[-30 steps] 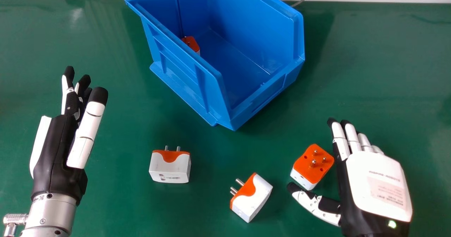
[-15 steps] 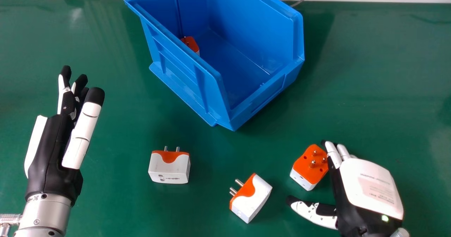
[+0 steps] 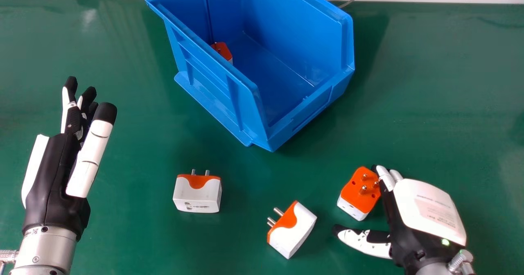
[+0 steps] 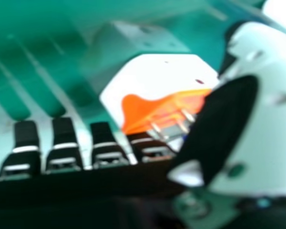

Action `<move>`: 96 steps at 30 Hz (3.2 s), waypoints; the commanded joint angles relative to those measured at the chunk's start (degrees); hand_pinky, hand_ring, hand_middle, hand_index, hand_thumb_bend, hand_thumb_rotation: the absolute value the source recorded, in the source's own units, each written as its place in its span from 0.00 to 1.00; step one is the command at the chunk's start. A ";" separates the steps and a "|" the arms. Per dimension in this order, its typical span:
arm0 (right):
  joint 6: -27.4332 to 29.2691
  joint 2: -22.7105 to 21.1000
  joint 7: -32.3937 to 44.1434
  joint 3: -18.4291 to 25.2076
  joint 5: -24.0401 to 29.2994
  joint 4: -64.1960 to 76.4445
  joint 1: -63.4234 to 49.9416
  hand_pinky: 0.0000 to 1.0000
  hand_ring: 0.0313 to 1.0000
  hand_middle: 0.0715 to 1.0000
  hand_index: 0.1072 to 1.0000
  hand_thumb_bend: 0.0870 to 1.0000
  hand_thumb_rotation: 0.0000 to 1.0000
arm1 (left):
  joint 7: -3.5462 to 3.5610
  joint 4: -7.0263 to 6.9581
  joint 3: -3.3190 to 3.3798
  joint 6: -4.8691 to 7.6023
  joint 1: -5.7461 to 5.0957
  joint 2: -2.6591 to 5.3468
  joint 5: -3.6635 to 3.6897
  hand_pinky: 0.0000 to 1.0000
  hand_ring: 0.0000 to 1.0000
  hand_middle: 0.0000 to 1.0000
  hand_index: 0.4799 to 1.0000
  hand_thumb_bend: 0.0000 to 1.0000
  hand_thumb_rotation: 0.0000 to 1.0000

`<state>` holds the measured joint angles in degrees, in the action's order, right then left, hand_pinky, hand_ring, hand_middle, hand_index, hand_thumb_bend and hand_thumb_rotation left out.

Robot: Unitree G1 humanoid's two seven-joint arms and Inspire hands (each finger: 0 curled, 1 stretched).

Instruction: Pick all objects and put in blue box

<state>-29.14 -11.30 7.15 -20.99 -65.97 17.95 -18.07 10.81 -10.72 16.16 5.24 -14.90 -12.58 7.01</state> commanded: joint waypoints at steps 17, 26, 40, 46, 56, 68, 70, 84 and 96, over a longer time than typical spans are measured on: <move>0.01 -2.61 -0.38 0.62 -0.71 -3.78 5.32 0.80 0.84 0.87 0.86 0.37 0.54 | 0.60 -2.31 1.10 -0.79 -0.43 -1.15 0.83 1.00 1.00 1.00 1.00 0.77 0.87; 0.05 -4.75 0.50 0.20 -1.45 -6.04 7.84 0.79 0.83 0.86 0.84 0.37 0.54 | 0.63 -2.84 1.18 -1.30 -0.46 -1.24 0.81 1.00 1.00 1.00 1.00 0.78 0.87; -0.73 -5.58 1.60 -0.46 -2.55 -8.07 9.24 0.79 0.82 0.85 0.83 0.37 0.53 | 0.33 -4.80 1.13 -3.19 -0.83 -1.12 0.61 1.00 1.00 1.00 1.00 0.78 0.86; -1.30 -5.05 1.91 -1.77 -4.05 -9.03 9.60 0.78 0.82 0.84 0.82 0.37 0.52 | 0.16 -5.48 1.07 -3.87 -0.78 -1.02 0.55 1.00 1.00 1.00 0.99 0.78 0.86; -1.04 -6.14 4.70 -3.69 -6.72 -8.94 10.65 0.71 0.76 0.79 0.77 0.38 0.52 | -0.10 -6.09 0.97 -4.60 -0.60 -0.90 0.43 1.00 1.00 1.00 1.00 0.78 0.86; 3.20 -9.04 -5.88 -3.81 -6.56 -14.43 12.17 0.30 0.29 0.31 0.29 0.37 0.45 | -0.20 -6.62 1.00 -4.91 -0.62 -0.81 0.60 1.00 1.00 1.00 1.00 0.77 0.86; 3.19 -8.57 -6.20 -3.40 -5.29 -14.93 12.40 0.20 0.21 0.24 0.24 0.37 0.41 | -0.21 -6.69 1.01 -5.01 -0.58 -0.80 0.63 1.00 1.00 1.00 1.00 0.77 0.86; 1.13 -8.08 0.55 -3.53 -2.80 -14.20 13.86 0.45 0.49 0.51 0.48 0.29 0.31 | 0.07 -6.50 1.25 -5.03 -0.46 -0.83 1.02 1.00 1.00 1.00 1.00 0.76 0.86; -0.99 -7.24 0.24 -2.66 -2.22 -9.12 11.11 0.39 0.44 0.48 0.45 0.28 0.30 | -0.13 -6.62 1.18 -5.06 -0.44 -0.95 0.43 1.00 1.00 1.00 1.00 0.76 0.86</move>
<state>-29.53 -18.39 6.51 -23.77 -68.15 8.33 -4.97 10.84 -16.11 16.98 -0.30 -15.48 -12.98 7.39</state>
